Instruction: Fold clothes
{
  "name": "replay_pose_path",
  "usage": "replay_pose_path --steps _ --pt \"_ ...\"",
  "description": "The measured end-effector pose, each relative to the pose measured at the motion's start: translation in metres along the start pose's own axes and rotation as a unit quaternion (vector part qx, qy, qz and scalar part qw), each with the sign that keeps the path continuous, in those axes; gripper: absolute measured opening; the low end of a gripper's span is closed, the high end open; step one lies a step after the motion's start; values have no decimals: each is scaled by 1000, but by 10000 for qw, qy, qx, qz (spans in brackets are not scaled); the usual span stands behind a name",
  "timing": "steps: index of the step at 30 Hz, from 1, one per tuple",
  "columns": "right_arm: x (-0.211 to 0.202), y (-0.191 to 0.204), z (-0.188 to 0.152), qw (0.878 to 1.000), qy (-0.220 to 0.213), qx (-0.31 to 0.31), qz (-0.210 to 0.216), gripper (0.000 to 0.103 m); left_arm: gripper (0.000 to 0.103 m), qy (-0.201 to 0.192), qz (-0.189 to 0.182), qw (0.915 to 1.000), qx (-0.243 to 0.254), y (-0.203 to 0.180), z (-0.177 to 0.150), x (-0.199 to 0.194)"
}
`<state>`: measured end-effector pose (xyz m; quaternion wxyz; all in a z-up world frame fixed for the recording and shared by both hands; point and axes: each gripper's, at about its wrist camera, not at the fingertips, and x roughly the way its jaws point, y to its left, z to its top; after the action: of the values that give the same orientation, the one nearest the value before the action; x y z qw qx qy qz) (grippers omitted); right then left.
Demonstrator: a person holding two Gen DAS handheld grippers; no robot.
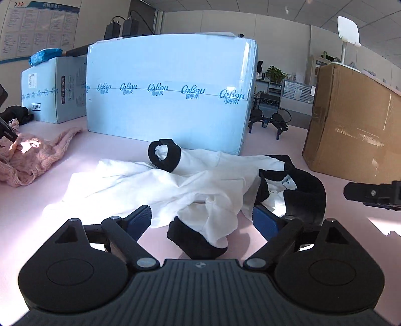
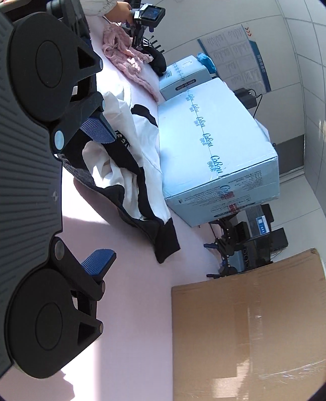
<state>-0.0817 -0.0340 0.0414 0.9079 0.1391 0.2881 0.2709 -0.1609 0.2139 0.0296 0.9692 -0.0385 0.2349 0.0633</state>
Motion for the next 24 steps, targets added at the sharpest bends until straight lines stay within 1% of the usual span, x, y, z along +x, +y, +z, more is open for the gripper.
replay_pose_path --steps 1,3,4,5,6,7,8,9,10,11,12,13,14,15,16,18,20,24 --pt "9 1 1 9999 78 133 -54 65 77 76 20 9997 224 -7 -3 5" --pt "26 0 -2 9992 197 348 -72 59 73 184 170 9985 495 -12 -9 10" --pt "34 0 -4 9987 248 444 -60 58 67 265 241 9977 583 -13 -12 13" --pt "42 -1 -6 9981 300 539 -49 58 62 344 198 9978 524 -10 -14 14" --pt "48 -1 -8 9975 364 599 -25 55 61 422 131 9981 434 -6 -15 15" --pt "51 -2 -10 9972 448 602 17 48 58 497 49 9982 322 -2 -15 16" --pt "54 -1 -11 9969 512 588 48 44 51 527 35 9982 276 -2 -15 17" --pt "56 0 -12 9971 529 546 42 41 47 547 36 9982 246 -1 -15 17" --pt "55 1 -13 9974 519 500 9 38 41 566 64 9980 273 -3 -16 19" --pt "54 2 -14 9977 512 441 -25 36 32 597 69 9977 302 -4 -16 20" --pt "54 3 -14 9980 510 372 -50 33 27 659 64 9972 333 -5 -16 21" --pt "53 4 -13 9981 507 338 -52 27 22 700 89 9969 350 -5 -17 22" --pt "54 4 -13 9982 504 332 -34 23 19 699 101 9970 323 -4 -17 22" --pt "55 4 -13 9982 494 332 4 13 18 690 109 9971 288 -3 -17 21" --pt "56 3 -14 9982 488 346 59 7 16 681 69 9974 218 0 -16 20" --pt "57 1 -15 9978 490 415 152 6 13 678 28 9976 138 2 -15 19" --pt "58 2 -12 9979 471 426 111 4 11 660 8 9978 114 3 -14 18" --pt "52 -1 -11 9985 243 496 9 3 11 490 -146 9986 116 2 -12 11"
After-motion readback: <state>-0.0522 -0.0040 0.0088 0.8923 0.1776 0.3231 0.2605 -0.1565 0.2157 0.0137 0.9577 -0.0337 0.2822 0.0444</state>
